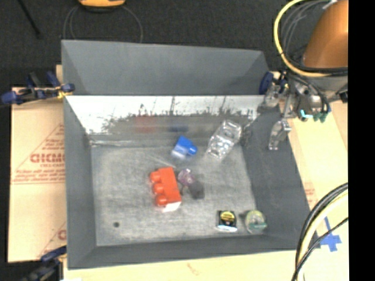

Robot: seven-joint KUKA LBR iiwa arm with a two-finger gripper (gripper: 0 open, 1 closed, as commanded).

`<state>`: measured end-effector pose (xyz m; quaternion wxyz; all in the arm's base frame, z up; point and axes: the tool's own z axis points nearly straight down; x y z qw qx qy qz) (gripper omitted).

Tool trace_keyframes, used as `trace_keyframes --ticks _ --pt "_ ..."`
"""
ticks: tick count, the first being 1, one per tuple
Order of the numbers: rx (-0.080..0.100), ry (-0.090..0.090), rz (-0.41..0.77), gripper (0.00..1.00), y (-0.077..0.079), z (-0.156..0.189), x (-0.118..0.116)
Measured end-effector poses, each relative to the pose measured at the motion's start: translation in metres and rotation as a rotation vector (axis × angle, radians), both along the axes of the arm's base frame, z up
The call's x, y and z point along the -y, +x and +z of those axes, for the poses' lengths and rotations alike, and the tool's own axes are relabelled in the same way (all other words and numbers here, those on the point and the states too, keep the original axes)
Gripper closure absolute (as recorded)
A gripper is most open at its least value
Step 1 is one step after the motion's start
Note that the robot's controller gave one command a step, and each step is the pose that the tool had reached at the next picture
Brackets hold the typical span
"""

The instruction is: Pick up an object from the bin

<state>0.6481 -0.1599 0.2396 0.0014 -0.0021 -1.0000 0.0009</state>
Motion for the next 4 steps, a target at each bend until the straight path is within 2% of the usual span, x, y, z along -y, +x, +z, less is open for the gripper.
trace_keyframes --ticks 1,2,3,4 --pt "0.014 -0.003 0.019 0.0 -0.005 -0.081 -0.049" --pt "0.012 0.002 -0.364 0.0 -0.013 -0.04 -0.058" --pt "0.013 0.001 -0.263 0.0 -0.024 -0.079 -0.056" --pt "0.034 -0.008 0.01 0.0 -0.017 -0.105 -0.076"
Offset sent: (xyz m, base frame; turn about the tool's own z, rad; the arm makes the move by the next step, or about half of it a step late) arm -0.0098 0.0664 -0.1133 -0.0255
